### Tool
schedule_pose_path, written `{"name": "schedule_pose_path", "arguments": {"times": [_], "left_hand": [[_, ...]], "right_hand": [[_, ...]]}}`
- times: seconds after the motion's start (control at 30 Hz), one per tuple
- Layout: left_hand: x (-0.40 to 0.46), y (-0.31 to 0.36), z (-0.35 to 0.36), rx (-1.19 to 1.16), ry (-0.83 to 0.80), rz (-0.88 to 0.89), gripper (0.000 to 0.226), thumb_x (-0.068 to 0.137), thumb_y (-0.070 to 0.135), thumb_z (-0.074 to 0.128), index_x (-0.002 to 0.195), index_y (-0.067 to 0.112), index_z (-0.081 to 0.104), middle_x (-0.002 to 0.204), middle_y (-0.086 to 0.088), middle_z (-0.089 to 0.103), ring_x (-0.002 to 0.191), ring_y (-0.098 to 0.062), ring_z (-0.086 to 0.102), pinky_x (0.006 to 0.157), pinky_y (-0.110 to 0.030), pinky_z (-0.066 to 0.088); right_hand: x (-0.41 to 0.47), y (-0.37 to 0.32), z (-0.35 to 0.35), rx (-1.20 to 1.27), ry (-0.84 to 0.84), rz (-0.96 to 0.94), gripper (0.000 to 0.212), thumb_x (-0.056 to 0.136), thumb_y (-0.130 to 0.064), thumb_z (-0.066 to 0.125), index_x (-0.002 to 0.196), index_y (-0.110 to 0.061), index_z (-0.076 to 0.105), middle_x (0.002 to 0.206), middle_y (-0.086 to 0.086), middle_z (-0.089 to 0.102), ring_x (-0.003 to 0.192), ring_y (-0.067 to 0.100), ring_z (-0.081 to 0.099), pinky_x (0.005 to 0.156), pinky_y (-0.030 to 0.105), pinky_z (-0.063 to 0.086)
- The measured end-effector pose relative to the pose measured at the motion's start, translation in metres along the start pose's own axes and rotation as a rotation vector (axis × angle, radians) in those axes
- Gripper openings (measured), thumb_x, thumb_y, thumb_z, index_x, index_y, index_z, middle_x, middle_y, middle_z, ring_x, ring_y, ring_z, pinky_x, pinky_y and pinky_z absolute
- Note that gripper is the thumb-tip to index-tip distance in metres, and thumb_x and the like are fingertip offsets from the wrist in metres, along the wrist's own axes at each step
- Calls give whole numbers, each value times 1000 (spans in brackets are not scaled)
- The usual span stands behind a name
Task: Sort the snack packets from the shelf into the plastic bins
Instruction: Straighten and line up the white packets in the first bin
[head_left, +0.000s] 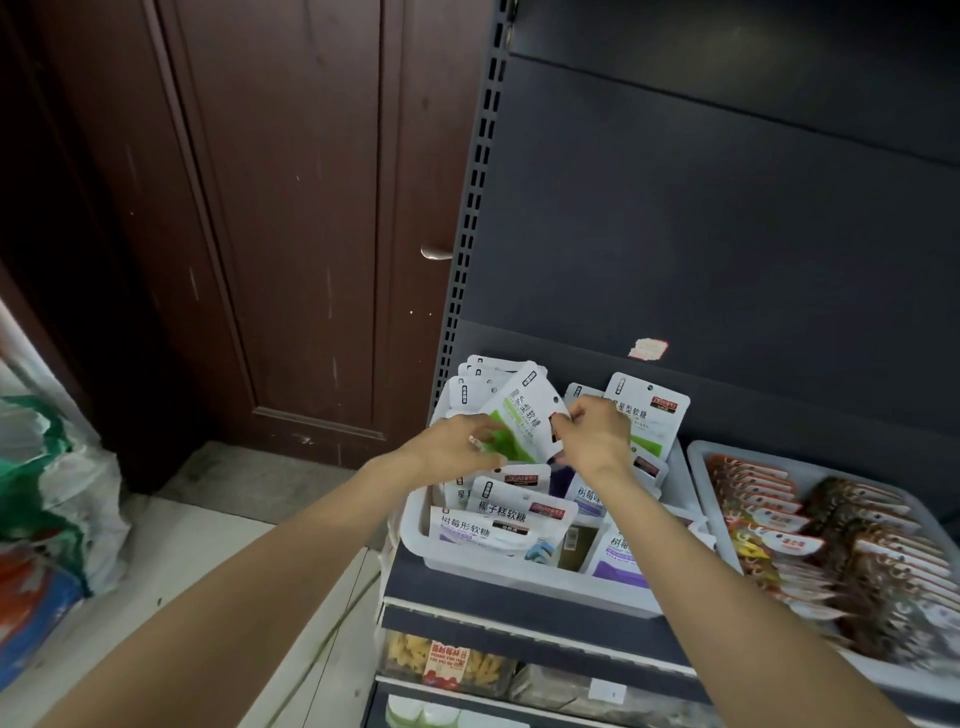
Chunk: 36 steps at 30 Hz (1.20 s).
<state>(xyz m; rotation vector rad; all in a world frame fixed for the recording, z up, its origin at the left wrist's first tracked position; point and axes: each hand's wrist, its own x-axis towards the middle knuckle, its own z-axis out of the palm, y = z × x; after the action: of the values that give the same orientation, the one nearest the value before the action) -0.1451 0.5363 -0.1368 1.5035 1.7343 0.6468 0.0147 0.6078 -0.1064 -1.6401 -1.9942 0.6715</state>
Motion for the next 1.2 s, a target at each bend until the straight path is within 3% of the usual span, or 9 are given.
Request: {"name": "schedule_pose_path", "arguments": {"times": [0.2,0.33,0.43,0.57,0.63,0.73,0.83,0.97,1.2], "left_hand": [[18,17,15,-47,112,105,63,76,36,76,133,28,51,126,6,57,113,-13,54,100,-32,43],[25,20,14,-67,309,139,23,84,18,68,106,13,66,107,-3,68,100,-21,61,87,-30,48],[24,21,13,42,350,174,6,93,17,54,90,12,55,90,-8,67,80,-28,59,69,-32,47],[19,5,-3,-344,224,162,16,97,10,48,108,19,56,103,-5,70,83,-27,64,75,-37,51],[17,-6,-11,-489,226,131,25,97,5,48,116,19,55,116,-6,66,103,-24,64,93,-43,51],[20,-19,-12,-362,264,29,16,96,7,49,105,18,57,111,-10,67,101,-35,64,88,-47,53],[22,-22,-8,-188,270,-129,16,96,18,51,107,9,59,111,-15,66,98,-33,63,76,-33,50],[11,-24,-5,114,62,-186,43,97,39,46,122,7,58,123,-10,60,109,-26,58,88,-29,44],[-15,-33,-6,135,-39,-155,45,95,44,48,63,12,47,65,-4,50,64,-18,49,66,-29,37]], "right_hand": [[5,-7,-3,358,-124,145,20,86,-13,60,67,-9,58,74,17,70,69,31,71,72,47,59],[4,-7,-17,519,-285,85,23,97,-21,51,101,-4,65,97,8,70,88,24,69,75,28,55],[10,4,-17,446,-228,19,21,97,-11,51,113,-9,63,115,8,67,105,22,64,92,34,50],[15,14,-19,375,-253,-47,64,90,-6,61,144,-23,32,140,-5,46,132,12,38,108,41,36],[15,14,-18,353,-300,-56,60,90,-9,62,142,-23,35,134,-8,49,127,11,42,96,40,44],[13,14,-10,213,-310,-53,28,93,-8,56,120,-9,60,120,7,65,105,22,63,72,28,53],[14,22,4,256,-326,87,25,92,-5,56,116,-6,63,116,13,66,97,29,66,81,40,57],[11,26,19,159,-333,131,26,91,-7,58,116,-9,65,117,12,66,102,28,64,88,44,54],[15,23,16,110,-102,16,19,92,-13,59,110,-10,62,112,9,67,99,25,63,85,38,53]]}}
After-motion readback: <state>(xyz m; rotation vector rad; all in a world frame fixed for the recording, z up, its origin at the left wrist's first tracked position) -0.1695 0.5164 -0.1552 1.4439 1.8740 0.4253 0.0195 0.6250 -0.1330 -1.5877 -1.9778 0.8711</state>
